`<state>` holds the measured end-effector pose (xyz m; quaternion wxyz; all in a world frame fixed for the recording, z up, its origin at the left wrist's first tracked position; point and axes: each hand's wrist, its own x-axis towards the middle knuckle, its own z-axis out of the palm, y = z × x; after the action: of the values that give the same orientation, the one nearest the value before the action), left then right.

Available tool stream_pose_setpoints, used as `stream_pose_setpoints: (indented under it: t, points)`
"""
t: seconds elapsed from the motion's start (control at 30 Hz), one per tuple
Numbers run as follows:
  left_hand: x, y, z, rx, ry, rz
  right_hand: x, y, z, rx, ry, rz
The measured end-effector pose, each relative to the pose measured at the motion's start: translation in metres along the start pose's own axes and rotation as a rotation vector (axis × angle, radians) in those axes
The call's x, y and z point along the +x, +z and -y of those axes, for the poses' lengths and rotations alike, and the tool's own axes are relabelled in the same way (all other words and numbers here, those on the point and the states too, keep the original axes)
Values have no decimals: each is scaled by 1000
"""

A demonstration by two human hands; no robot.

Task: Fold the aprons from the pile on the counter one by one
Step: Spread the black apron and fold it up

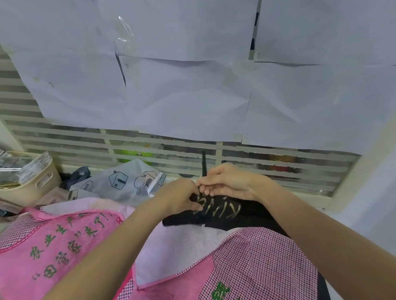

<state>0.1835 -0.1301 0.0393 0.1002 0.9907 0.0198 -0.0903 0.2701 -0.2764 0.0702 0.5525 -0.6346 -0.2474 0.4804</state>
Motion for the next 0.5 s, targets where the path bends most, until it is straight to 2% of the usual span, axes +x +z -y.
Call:
stream_pose_setpoints:
  t: [0.03,0.1,0.17,0.23,0.33,0.4,0.5]
  points:
    - [-3,-1,-1,88,61,-76,1,-2,0,90,-48,-91]
    - [-7,1,2,284,235,-361,4,-12,-5,115,-107,-307]
    - [-11,8,7,311,280,-509,8,-18,-12,-219,-61,-404]
    - [-11,16,9,275,260,-549,9,-15,-17,-543,-33,-335]
    - [-11,21,5,234,254,-600,11,0,-11,-783,-65,-181]
    - [-12,25,3,230,239,-627,12,3,-8,-877,-27,-112]
    - [-15,30,5,198,244,-642,13,0,-6,-827,26,-83]
